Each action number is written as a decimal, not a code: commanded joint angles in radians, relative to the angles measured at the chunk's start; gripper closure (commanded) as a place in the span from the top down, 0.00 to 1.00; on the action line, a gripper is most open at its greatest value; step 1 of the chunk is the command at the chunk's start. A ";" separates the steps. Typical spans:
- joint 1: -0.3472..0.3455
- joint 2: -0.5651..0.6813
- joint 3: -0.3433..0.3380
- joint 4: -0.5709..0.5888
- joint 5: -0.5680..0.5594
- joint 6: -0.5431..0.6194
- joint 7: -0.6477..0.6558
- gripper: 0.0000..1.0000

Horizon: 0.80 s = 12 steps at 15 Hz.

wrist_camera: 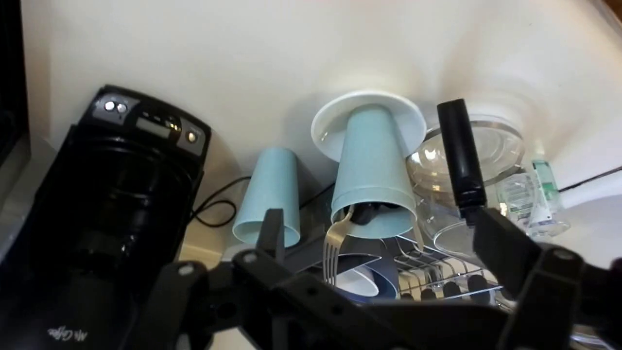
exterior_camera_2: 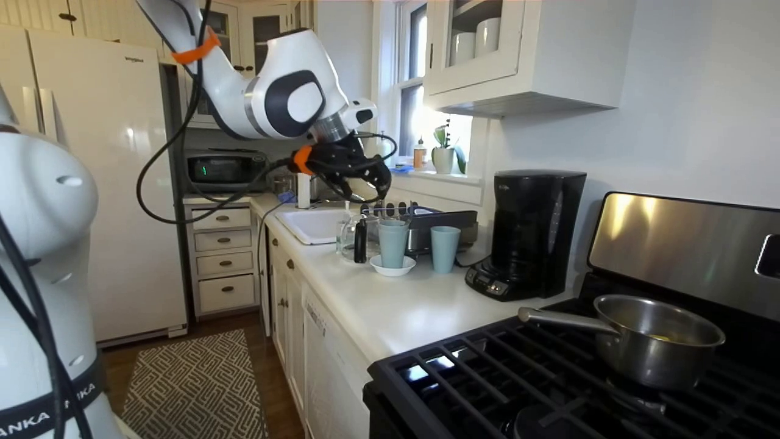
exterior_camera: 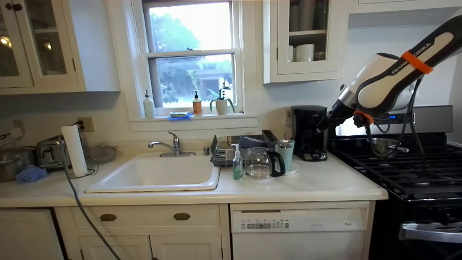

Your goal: Take the fork out of the cup

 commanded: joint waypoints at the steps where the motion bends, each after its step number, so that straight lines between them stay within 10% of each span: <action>1: 0.248 0.167 -0.197 0.049 0.108 0.255 -0.211 1.00; 2: 0.317 0.162 -0.217 0.042 0.127 0.293 -0.209 1.00; 3: 0.192 0.121 -0.155 0.015 0.071 0.224 -0.154 1.00; 9: 0.306 0.165 -0.207 0.038 0.104 0.286 -0.179 1.00; 12: 0.486 0.126 -0.363 0.011 0.043 0.339 -0.111 1.00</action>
